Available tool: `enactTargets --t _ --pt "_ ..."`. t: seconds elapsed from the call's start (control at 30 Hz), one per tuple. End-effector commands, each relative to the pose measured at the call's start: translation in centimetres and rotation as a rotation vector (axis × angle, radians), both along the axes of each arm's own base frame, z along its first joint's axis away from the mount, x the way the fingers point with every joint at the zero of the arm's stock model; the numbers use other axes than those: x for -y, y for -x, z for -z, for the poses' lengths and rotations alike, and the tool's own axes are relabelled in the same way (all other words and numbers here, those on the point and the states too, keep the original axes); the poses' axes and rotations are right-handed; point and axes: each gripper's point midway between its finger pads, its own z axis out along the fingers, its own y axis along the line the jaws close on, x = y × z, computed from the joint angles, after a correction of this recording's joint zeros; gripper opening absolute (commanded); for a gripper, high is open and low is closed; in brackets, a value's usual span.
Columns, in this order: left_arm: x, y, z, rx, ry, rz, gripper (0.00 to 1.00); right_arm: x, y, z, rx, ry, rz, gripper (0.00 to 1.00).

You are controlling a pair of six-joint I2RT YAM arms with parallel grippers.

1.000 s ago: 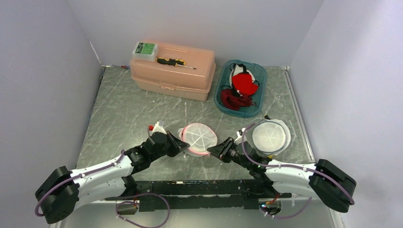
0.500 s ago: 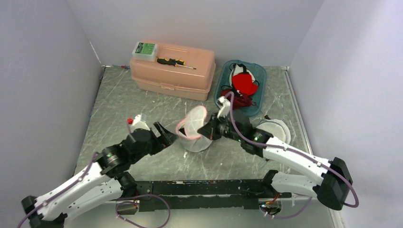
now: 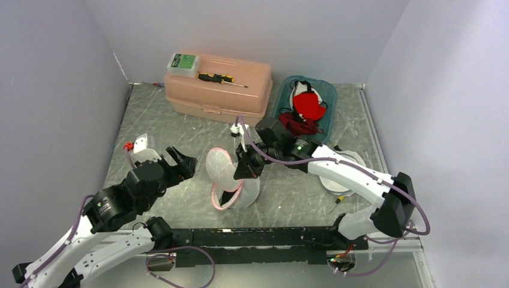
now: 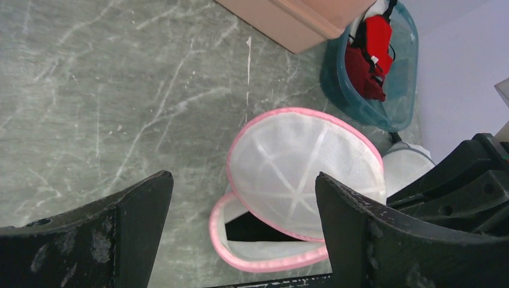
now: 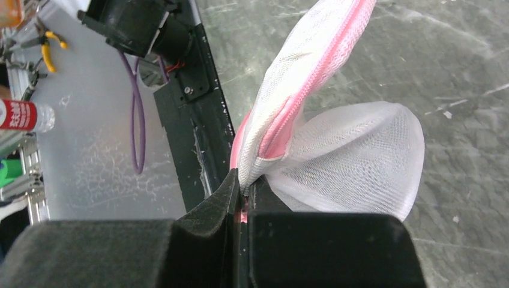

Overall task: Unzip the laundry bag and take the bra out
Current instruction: Open the laundry bag at the center of the board.

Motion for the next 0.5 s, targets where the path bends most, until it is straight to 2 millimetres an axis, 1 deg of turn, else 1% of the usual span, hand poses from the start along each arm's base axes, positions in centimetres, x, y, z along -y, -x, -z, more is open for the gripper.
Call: enactTargets --t 0.0,0.13,0.17,0.2,0.23,0.27,0.4,0.43,0.47 --pt "-1.9 -0.3 -0.5 0.068 -0.044 -0.052 0.93 -1.7 0.6 -4.3 0.099 -0.114 -0.168 0.0" --pt "-2.2 -0.4 -1.2 0.114 -0.015 -0.059 0.93 -3.1 0.5 -7.1 0.123 -0.162 -0.228 0.0" --pt "-2.3 -0.3 -1.5 0.122 -0.012 -0.06 0.93 -3.3 0.4 -7.3 0.121 -0.161 -0.229 0.0" --pt "-2.3 -0.3 -1.6 0.127 -0.011 -0.059 0.93 -3.3 0.2 -7.0 0.131 -0.148 -0.236 0.0" --pt "-2.4 -0.3 -1.7 0.128 -0.011 -0.058 0.93 -3.2 0.0 -6.4 0.133 -0.13 -0.233 0.0" --pt "-2.4 -0.2 -1.6 0.126 -0.012 -0.057 0.93 -2.9 -0.4 -5.3 0.127 -0.104 -0.218 0.0" --pt "-1.7 -0.2 0.0 0.098 -0.025 -0.031 0.94 -1.0 -1.5 0.4 0.04 -0.024 -0.129 0.0" --pt "-1.4 -0.2 0.6 0.089 -0.029 -0.017 0.94 -0.1 -1.3 2.6 -0.011 0.008 -0.099 0.0" --pt "-0.8 -0.2 1.4 0.076 -0.033 0.006 0.94 0.7 -1.5 3.9 -0.034 0.027 -0.073 0.0"
